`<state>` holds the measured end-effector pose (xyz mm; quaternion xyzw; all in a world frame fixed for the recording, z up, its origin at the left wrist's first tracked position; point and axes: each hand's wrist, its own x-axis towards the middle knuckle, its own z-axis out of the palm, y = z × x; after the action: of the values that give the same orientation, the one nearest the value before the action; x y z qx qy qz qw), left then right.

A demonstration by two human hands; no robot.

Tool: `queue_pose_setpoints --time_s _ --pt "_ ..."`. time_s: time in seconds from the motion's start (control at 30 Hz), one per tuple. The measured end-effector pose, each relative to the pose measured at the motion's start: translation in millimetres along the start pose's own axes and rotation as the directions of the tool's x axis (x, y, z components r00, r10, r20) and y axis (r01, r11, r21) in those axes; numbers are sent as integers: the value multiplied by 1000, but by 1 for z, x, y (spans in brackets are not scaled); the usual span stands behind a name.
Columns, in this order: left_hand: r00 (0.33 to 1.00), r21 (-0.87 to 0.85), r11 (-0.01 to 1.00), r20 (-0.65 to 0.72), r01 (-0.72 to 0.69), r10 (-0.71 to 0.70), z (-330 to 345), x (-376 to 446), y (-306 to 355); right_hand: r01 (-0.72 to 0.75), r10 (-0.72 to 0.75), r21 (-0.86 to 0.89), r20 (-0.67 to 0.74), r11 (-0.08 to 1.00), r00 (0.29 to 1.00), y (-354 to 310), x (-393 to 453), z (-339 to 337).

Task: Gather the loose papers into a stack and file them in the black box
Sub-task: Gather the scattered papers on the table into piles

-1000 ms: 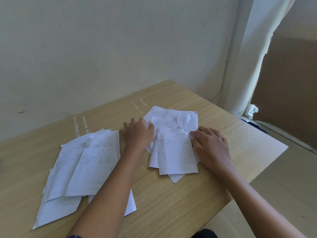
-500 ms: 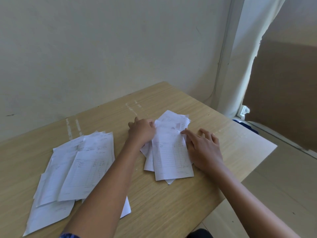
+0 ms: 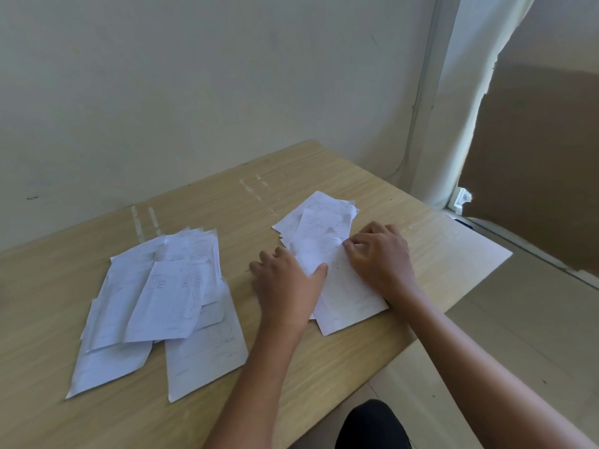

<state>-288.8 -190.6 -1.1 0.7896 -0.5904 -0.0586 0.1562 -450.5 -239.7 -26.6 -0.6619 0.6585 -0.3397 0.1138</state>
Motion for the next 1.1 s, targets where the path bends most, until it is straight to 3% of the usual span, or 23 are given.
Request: queue_pose_setpoints --time_s 0.1,0.2,0.3,0.4,0.57,0.77,0.9,1.0,1.1 --pt "995 -53 997 80 63 -59 1 7 13 33 -33 -1 46 999 998 1 -3 -1" --pt "990 -76 997 138 15 -5 -1 16 14 43 -43 -1 73 999 996 0 -5 -4" --pt "997 -148 989 73 -2 13 -8 14 1 -6 4 63 31 998 1000 0 -3 -6" --pt "998 -16 998 -38 59 -60 -10 -11 -15 -85 85 95 -4 992 996 2 1 -3" --pt "995 118 988 -24 98 -96 -3 -44 -4 -238 278 238 -150 941 949 -8 -10 -9" --pt "994 3 995 45 100 -100 8 -34 31 -187 200 163 -66 969 978 -4 -38 -20" --pt "996 -82 997 94 14 -6 13 -15 40 -133 128 129 42 983 991 -1 -45 -22" --pt "999 -154 988 -29 14 -19 4 19 29 -116 109 78 89 990 990 4 -49 -25" --pt "989 -219 965 -68 -146 134 -3 65 18 42 -42 2 229 999 973 11 -59 -30"
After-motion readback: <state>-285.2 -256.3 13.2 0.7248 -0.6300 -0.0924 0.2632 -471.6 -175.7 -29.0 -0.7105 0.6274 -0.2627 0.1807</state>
